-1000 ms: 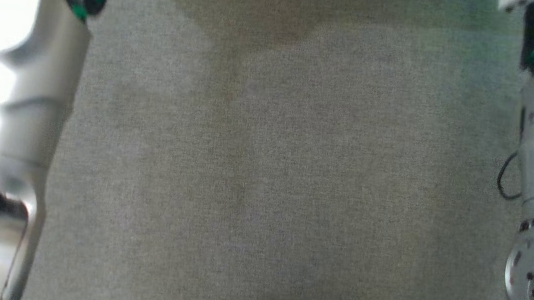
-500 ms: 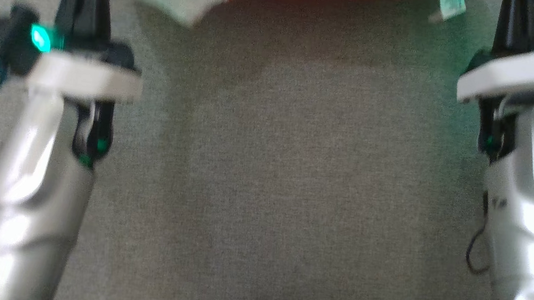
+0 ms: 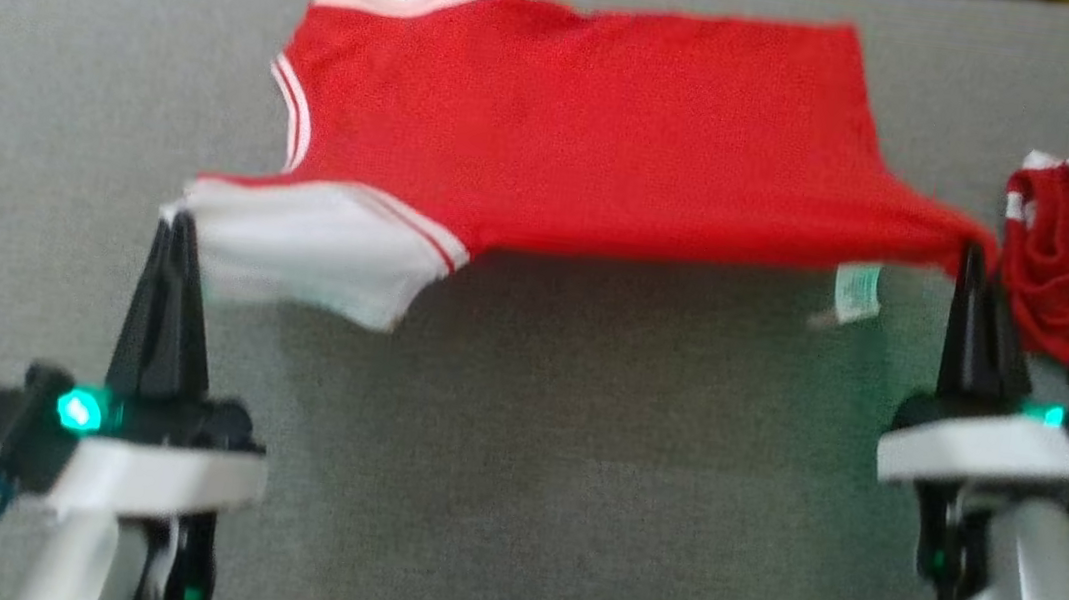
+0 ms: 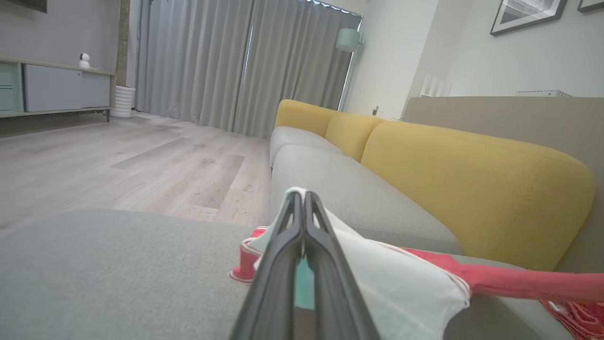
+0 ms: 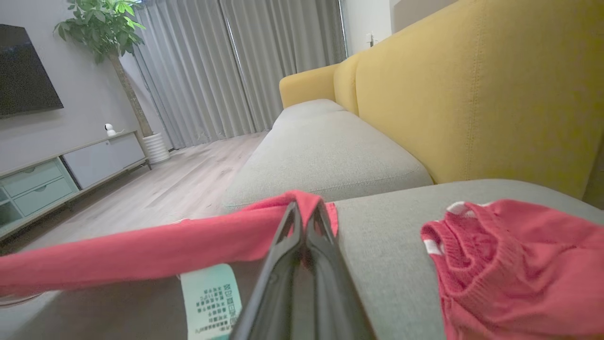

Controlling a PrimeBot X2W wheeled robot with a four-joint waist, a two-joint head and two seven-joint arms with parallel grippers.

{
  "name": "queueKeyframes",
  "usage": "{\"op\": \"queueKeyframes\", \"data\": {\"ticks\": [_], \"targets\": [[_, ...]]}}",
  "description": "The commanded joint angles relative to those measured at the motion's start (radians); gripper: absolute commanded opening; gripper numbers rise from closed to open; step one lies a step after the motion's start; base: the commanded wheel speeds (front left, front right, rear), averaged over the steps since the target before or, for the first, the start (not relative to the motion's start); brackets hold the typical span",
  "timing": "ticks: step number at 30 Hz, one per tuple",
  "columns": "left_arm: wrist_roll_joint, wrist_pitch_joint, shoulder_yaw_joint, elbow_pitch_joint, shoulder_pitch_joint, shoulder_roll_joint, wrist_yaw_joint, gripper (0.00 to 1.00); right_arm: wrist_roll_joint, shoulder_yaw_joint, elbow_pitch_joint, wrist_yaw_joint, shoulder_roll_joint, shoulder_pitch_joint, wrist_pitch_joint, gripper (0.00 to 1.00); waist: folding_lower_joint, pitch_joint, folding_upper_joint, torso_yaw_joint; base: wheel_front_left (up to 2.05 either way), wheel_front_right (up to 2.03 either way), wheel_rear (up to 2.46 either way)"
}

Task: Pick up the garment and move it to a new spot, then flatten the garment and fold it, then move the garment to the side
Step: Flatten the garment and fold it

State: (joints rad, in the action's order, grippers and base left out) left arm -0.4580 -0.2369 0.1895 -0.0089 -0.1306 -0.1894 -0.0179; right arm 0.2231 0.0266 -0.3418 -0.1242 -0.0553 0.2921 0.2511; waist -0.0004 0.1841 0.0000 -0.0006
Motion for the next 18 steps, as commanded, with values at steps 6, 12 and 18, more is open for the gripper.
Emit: {"op": "queueKeyframes", "data": {"ticks": [6,12,18], "targets": [[0.003,0.051,-0.039,-0.189,0.160,-0.037,-0.054,0.00,0.006,-0.025,0.155,-0.007,0.005,-0.176,-0.003,0.00,0.0004,-0.119,0.0000,0.001,0.00,0.00,0.00],[0.015,0.111,-0.023,-0.316,0.295,-0.055,-0.091,0.00,-0.002,0.005,0.333,-0.007,0.005,-0.343,-0.068,0.00,0.0004,-0.154,0.0000,0.001,0.00,0.00,0.00],[0.014,0.157,0.001,-0.336,0.360,-0.062,-0.103,0.00,-0.012,0.011,0.394,-0.007,0.005,-0.423,-0.133,0.00,0.0004,-0.157,0.0000,-0.002,0.00,0.00,0.00]]}}
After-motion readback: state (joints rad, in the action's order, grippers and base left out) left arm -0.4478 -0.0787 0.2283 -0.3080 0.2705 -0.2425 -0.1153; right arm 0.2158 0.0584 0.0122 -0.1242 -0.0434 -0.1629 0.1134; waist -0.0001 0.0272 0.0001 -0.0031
